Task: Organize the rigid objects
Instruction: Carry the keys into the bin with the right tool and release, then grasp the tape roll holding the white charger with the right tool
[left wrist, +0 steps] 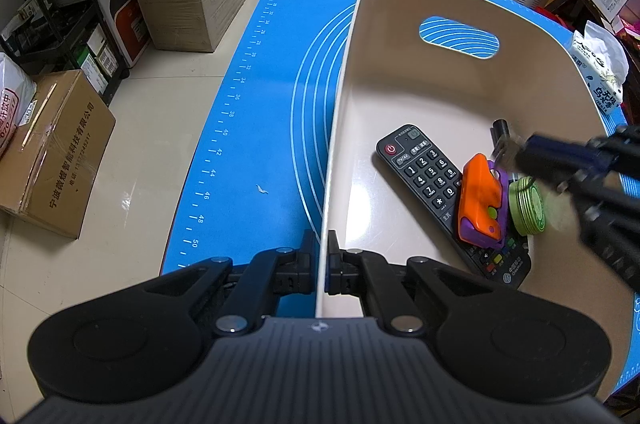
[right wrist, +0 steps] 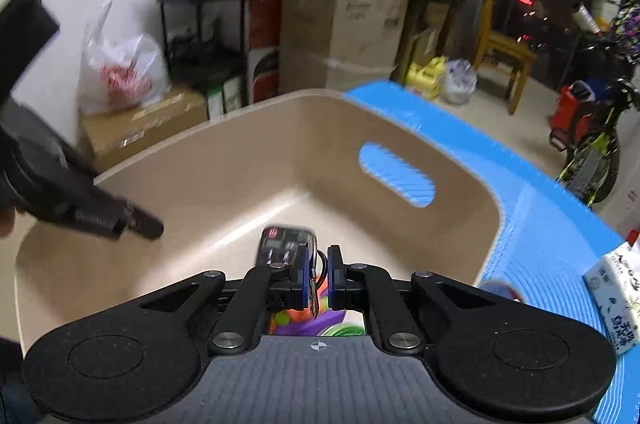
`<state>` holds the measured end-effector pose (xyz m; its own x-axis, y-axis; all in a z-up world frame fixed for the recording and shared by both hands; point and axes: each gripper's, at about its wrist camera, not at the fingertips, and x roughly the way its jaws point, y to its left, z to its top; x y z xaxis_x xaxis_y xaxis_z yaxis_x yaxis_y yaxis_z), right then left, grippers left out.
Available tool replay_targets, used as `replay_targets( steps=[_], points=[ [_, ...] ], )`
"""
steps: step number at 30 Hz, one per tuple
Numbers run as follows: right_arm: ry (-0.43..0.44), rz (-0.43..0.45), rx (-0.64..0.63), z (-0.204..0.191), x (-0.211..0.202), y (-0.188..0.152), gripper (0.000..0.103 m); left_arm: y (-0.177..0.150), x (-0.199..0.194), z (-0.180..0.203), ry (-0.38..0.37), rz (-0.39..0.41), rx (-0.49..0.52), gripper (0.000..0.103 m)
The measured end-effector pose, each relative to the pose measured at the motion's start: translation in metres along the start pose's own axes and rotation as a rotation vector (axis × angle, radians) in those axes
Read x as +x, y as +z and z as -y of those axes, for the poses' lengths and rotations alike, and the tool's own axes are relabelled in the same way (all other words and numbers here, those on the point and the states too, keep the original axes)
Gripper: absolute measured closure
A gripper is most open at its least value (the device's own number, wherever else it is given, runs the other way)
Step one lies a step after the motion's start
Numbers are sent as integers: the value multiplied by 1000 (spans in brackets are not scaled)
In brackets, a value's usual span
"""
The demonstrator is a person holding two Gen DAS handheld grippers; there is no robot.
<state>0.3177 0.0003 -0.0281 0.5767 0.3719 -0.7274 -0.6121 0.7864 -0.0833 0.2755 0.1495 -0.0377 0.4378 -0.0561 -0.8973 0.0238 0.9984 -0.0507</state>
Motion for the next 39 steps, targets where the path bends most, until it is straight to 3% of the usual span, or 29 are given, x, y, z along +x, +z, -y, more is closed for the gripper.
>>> replay_targets(
  steps=[7, 11, 13, 17, 23, 30, 34, 39],
  points=[
    [9, -65, 41, 5, 10, -1, 81, 0, 0, 0, 0, 0, 0, 98],
    [25, -6, 82, 15, -3, -4, 51, 0, 0, 0, 0, 0, 0, 98],
    [28, 28, 106, 20, -11, -5, 45, 0, 0, 0, 0, 0, 0, 98],
    [29, 97, 183, 36, -29, -5, 42, 0, 0, 0, 1, 0, 0, 98],
    [-52, 194, 250, 65, -55, -10, 26, 0, 0, 0, 2, 0, 1, 98],
    [-192, 229, 343, 109, -62, -36, 24, 0, 0, 0, 2, 0, 1, 98],
    [-229, 176, 360, 130, -47, -56, 24, 0, 0, 0, 2, 0, 1, 98],
    [-234, 81, 287, 137, -21, -73, 26, 0, 0, 1, 7, -1, 4, 98]
  ],
)
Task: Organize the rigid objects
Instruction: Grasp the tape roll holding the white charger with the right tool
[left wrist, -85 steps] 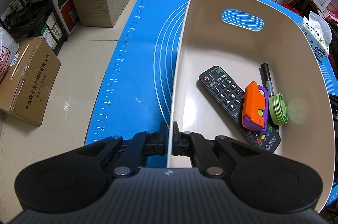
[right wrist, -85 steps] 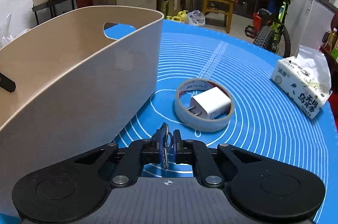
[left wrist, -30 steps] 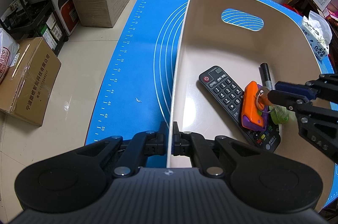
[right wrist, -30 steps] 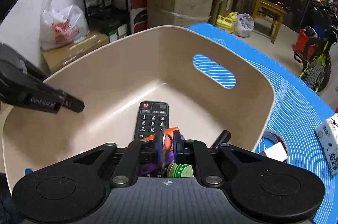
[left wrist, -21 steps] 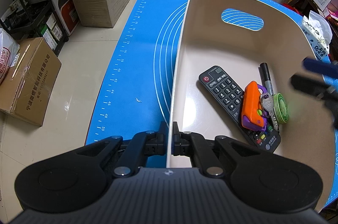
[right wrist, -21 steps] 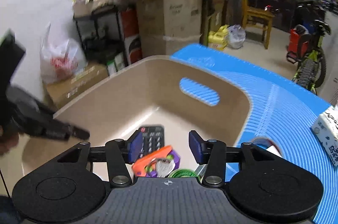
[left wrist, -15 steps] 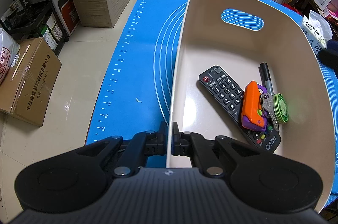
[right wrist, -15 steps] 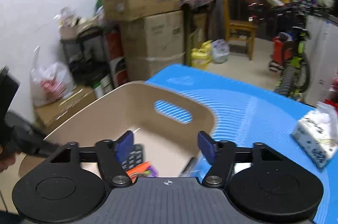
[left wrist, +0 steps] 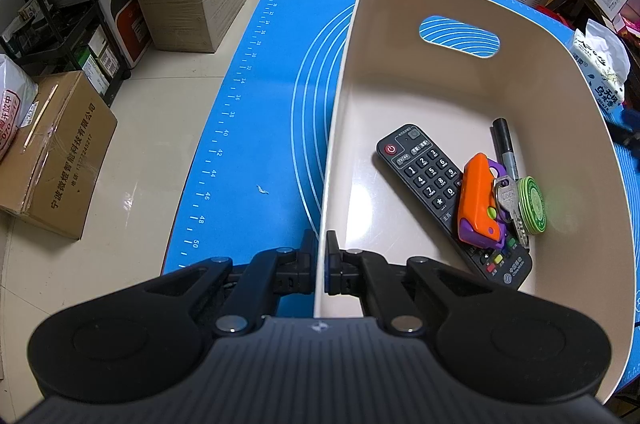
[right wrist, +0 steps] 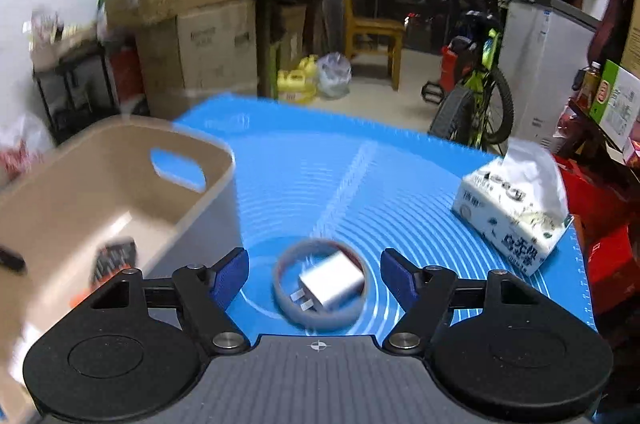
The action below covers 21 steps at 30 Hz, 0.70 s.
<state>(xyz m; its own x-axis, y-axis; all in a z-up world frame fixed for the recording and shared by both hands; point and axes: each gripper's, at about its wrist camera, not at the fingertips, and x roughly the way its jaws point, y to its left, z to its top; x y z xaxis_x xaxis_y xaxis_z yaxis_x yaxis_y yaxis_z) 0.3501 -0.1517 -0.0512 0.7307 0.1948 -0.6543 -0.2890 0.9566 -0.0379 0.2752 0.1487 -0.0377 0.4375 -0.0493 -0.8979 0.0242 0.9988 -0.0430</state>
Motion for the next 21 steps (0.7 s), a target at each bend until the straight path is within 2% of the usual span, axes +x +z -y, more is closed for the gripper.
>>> replay_targets(
  steps=[9, 14, 21],
  points=[
    [37, -84, -104, -24, 37, -10, 38, -1, 0, -1, 3, -1, 2, 98],
    [43, -123, -143, -32, 51, -12, 49, 0, 0, 0, 3, 0, 2, 98],
    [31, -114, -136, -35, 57, -15, 54, 0, 0, 1, 1, -1, 0, 98]
  ],
)
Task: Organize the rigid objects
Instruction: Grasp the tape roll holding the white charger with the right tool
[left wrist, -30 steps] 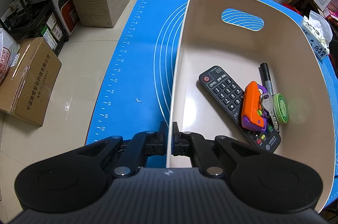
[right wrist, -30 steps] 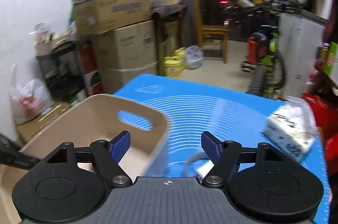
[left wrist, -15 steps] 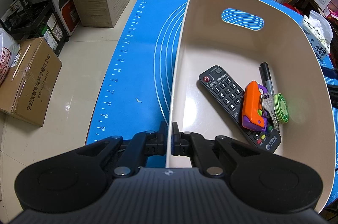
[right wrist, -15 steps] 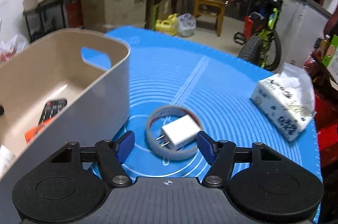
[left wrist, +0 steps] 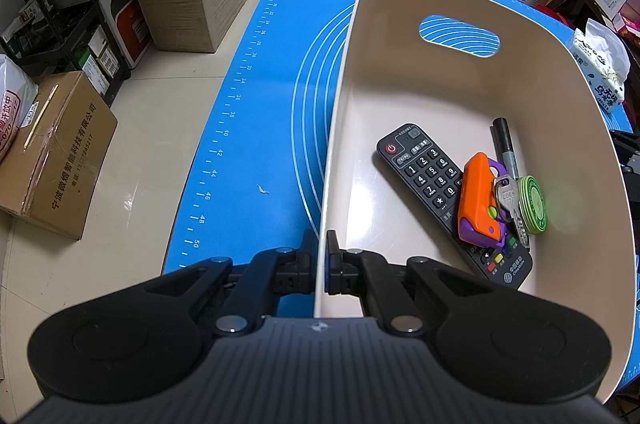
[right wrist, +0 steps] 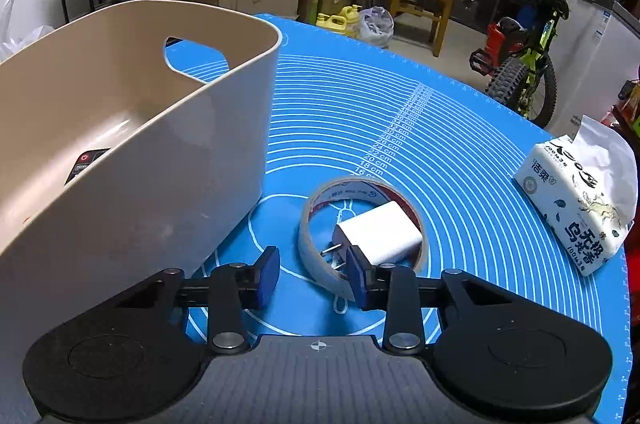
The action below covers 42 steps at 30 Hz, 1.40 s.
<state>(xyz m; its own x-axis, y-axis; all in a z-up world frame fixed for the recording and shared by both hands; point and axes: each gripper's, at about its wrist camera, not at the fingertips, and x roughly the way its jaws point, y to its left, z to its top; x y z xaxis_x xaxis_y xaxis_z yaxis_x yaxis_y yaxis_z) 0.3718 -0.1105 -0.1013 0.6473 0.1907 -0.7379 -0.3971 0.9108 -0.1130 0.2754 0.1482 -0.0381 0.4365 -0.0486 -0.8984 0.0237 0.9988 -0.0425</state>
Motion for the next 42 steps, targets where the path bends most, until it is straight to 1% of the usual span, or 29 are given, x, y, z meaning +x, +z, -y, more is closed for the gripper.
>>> replay_targets(
  steps=[3, 5, 8, 11, 15, 17, 21, 23, 24, 26, 33, 42],
  points=[
    [-3, 7, 11, 0, -3, -3, 55, 0, -1, 1, 0, 0, 0, 98],
    [-10, 12, 25, 2, -5, -6, 60, 0, -1, 1, 0, 0, 1, 98],
    [-10, 3, 47, 5, -5, -11, 63, 0, 0, 2, 0, 0, 0, 98],
    [-29, -3, 35, 1, -3, -16, 66, 0, 0, 2, 1, 0, 1, 98],
    [-58, 1, 35, -3, 1, -13, 66, 1, -1, 1, -1, 0, -1, 98],
    [-74, 7, 25, -7, 2, -11, 75, 1, -1, 1, 0, 1, 0, 98],
    [-127, 35, 27, -16, 2, -10, 80, 1, -1, 1, 0, 0, -1, 98],
    [-155, 62, 33, -19, -1, -11, 86, 1, -1, 1, 1, 1, 0, 98],
    [-172, 75, 29, -19, -3, -11, 86, 1, -1, 1, 1, 1, 1, 98],
    [-168, 92, 37, -17, -8, -11, 87, 1, -1, 1, 2, 0, 1, 98],
    [-202, 138, 82, -3, -23, -18, 88, 1, -1, 1, 1, 1, 0, 98],
    [-196, 207, 128, 7, -49, -19, 88, 1, -1, 0, 3, 0, 2, 98]
  ],
)
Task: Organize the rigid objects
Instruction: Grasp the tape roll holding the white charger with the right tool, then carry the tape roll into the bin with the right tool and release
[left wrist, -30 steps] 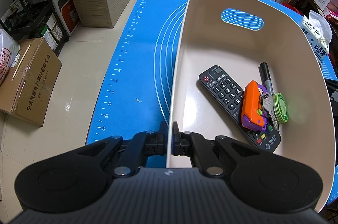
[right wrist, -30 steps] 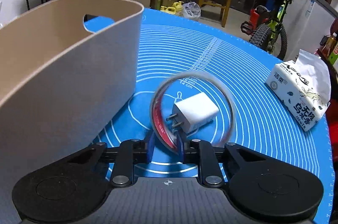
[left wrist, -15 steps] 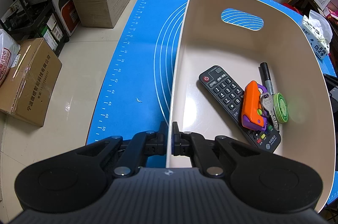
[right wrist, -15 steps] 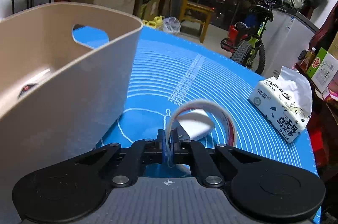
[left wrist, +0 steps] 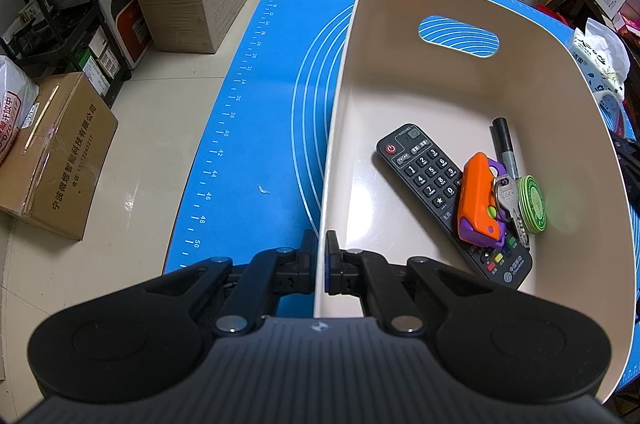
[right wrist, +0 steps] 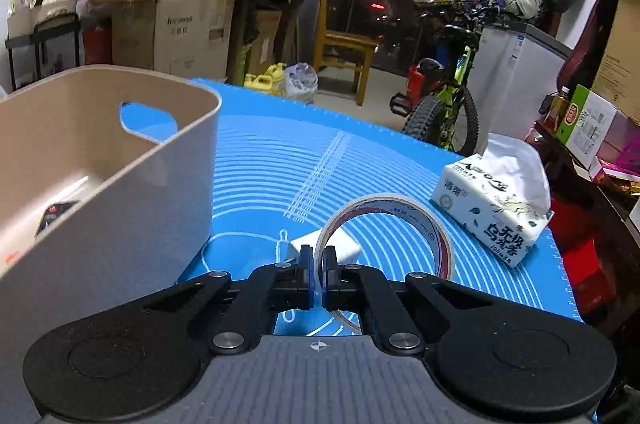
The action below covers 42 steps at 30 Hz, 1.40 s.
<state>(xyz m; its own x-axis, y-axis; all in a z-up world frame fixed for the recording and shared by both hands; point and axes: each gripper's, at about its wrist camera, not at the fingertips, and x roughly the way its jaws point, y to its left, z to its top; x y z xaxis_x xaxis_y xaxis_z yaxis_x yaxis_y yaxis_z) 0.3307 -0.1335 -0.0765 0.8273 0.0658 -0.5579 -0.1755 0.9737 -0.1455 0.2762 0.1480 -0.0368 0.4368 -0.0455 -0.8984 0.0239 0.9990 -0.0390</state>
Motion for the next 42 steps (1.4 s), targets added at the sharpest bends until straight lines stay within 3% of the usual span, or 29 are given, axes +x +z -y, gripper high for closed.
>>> replay_targets(
  steps=[11, 20, 27, 33, 37, 42],
  points=[
    [56, 115, 18, -3, -53, 30, 88, 0, -1, 1, 0, 0, 0, 98],
    [237, 194, -80, -43, -84, 65, 88, 0, -1, 2, 3, 1, 1, 98],
    [355, 136, -192, -86, -72, 70, 88, 0, -1, 2, 3, 1, 1, 98],
    [439, 4, -277, -118, -50, 59, 88, 0, -1, 2, 3, 1, 1, 98],
    [453, -87, -314, -131, -38, 55, 87, 0, -1, 2, 4, 1, 1, 98],
    [447, -117, -294, -128, -35, 51, 82, 0, -1, 2, 4, 1, 1, 98]
  ],
)
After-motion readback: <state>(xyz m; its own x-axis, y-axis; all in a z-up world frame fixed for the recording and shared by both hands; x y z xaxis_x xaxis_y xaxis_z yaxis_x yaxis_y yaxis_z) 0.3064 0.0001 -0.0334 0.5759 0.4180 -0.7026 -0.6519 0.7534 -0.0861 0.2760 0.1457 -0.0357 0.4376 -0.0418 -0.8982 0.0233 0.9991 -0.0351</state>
